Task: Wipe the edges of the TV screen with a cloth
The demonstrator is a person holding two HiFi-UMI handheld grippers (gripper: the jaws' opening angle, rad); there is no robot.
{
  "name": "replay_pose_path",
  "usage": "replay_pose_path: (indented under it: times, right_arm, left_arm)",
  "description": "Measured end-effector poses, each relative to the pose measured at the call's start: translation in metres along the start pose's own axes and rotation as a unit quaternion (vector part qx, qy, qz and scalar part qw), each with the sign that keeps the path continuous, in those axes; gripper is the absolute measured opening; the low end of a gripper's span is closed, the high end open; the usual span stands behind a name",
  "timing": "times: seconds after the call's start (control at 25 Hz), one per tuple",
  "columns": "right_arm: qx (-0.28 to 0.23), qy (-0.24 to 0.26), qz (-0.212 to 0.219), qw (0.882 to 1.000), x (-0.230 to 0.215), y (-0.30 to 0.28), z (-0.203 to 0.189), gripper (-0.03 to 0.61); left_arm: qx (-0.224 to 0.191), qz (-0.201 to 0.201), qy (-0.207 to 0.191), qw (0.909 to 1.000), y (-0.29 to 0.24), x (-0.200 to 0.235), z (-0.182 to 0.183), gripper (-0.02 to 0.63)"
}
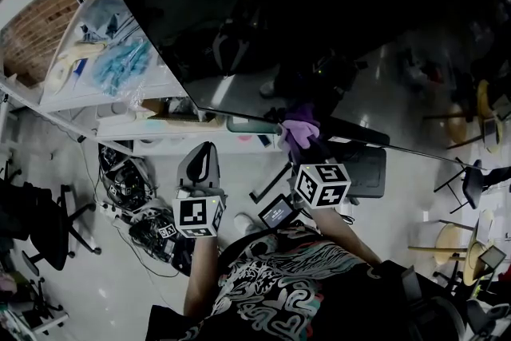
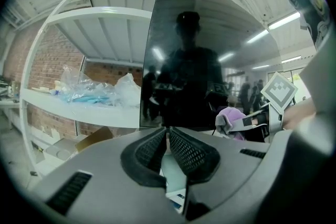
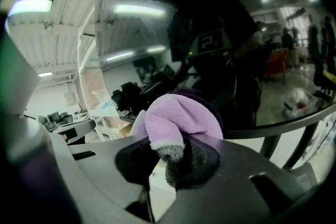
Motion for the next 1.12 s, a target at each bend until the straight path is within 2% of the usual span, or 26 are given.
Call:
replay_pose_path:
  times: [1.12]
  right_arm:
    - [0.012,0.000,0.022,1.000,0.057,-0.053,-0.002,0.087]
  left_arm:
    - [0.007,0.015,0.018,0.9997,-0.001,0.070,-0.011,0.032]
Point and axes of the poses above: the fingertips, and each gripper's own axes: y backward along the fingers, x to its left, z out of its top, the point moved 7 cm from there along y, backward along the fingers, and after that the axes turned 1 degree about z, right-handed, at the moved point
